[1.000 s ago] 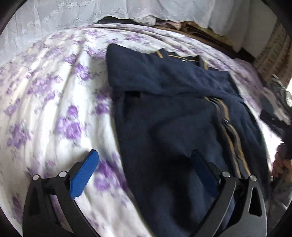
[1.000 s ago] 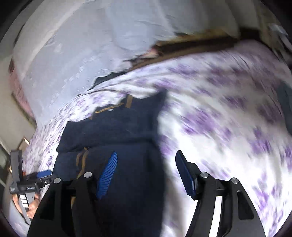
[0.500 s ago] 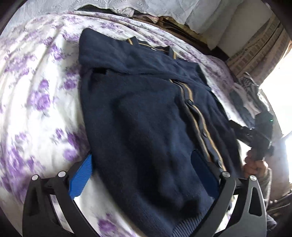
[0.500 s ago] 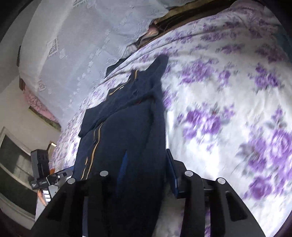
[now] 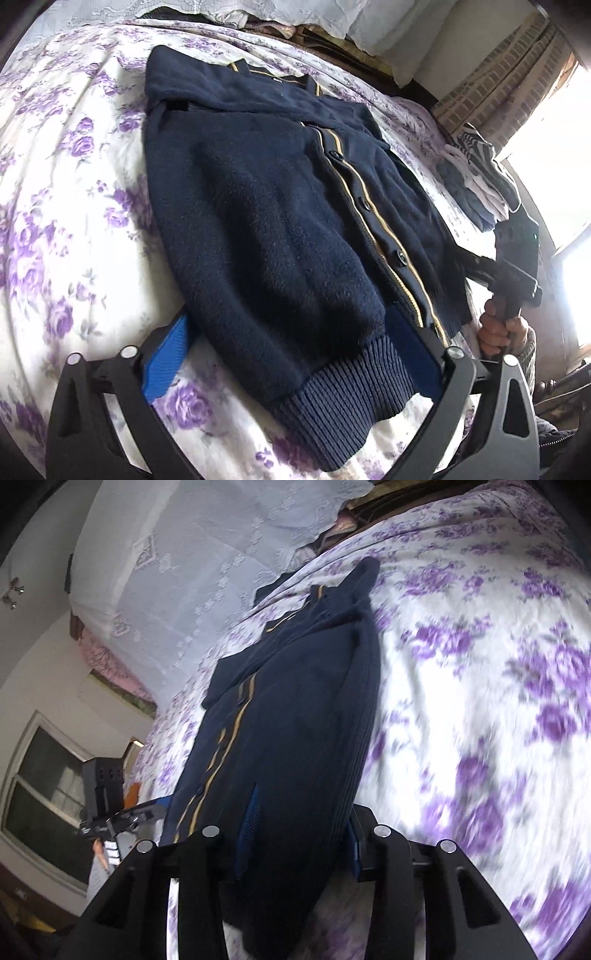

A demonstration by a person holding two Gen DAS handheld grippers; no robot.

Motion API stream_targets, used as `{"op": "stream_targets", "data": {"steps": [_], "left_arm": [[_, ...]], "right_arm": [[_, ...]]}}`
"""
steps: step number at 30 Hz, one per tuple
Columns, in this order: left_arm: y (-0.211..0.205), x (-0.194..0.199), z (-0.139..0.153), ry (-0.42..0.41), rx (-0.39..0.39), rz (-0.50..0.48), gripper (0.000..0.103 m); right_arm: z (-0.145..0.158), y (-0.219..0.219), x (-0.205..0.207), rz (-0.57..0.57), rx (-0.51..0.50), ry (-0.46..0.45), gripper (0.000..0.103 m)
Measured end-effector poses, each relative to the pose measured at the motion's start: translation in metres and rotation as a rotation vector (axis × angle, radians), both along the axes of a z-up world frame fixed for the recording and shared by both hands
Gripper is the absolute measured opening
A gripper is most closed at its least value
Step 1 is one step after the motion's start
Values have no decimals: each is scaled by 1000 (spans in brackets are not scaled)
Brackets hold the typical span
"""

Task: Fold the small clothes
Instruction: 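Release the cardigan and lift both grippers away, then grasp the ribbed cardigan hem with both grippers and lift it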

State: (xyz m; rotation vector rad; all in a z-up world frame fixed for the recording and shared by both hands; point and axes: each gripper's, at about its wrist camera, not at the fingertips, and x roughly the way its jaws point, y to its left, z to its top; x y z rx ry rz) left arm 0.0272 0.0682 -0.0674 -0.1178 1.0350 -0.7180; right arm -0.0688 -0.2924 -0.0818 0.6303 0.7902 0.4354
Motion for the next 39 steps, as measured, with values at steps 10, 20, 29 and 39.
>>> {"op": "stream_targets", "data": {"steps": [10,20,29,39], "left_arm": [[-6,-4,0,-24,37,9,83],[-7,-12,-1,-33,57,-10,68],[11,5,8,-3,11,47,16],[12,18,57,-132,-67,75,10]], "right_arm": [[3,20,-8,16,-89,3,31],[3,30,-11,27,-133,5,12],[25,15,-13,0,-24,-83,9],[53,7,10,-9,15,-107,8]]}}
